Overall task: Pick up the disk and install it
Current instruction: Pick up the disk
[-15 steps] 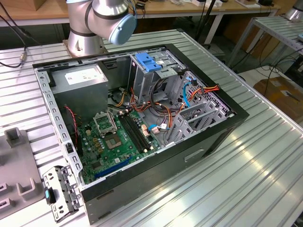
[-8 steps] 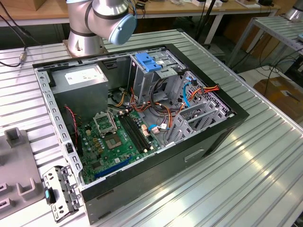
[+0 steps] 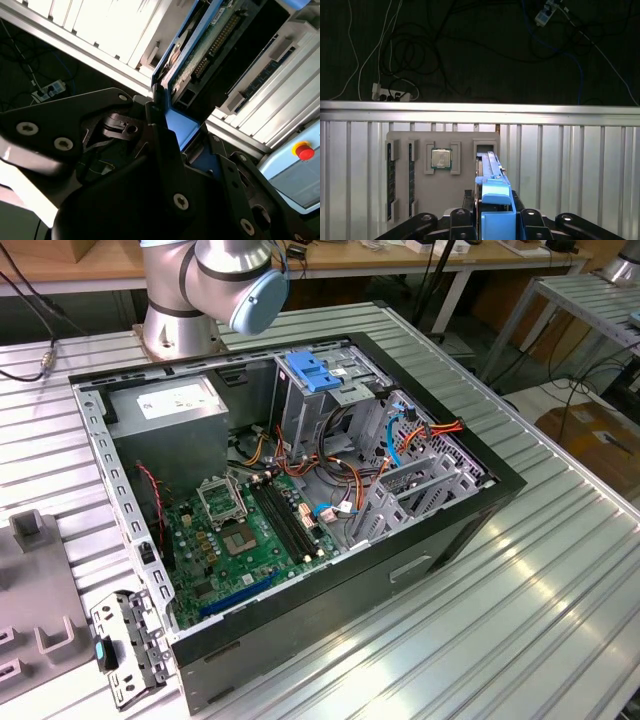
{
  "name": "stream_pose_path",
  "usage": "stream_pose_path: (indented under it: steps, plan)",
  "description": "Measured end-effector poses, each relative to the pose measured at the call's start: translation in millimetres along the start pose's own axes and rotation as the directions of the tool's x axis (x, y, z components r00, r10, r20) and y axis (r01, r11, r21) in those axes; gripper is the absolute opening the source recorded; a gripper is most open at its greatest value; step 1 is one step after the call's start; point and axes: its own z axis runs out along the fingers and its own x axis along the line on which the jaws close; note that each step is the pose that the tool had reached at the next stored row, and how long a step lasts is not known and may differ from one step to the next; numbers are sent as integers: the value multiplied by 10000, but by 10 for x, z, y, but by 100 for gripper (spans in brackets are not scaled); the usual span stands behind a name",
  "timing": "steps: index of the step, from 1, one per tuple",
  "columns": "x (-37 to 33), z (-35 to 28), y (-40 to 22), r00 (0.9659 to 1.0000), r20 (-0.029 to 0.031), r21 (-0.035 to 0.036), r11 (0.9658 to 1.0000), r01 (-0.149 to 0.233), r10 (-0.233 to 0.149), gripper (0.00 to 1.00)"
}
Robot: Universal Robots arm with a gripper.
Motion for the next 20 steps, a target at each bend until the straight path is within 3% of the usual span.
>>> stream_pose_path:
  steps: [4,7,20]
  plan:
    - [0,-12,0,10000,-1,-3,10000,0,0,37]
    - [0,-67,-1,10000,0,-1,10000,0,0,37]
    - [2,-196,-2,10000,0,0,10000,0,0,37]
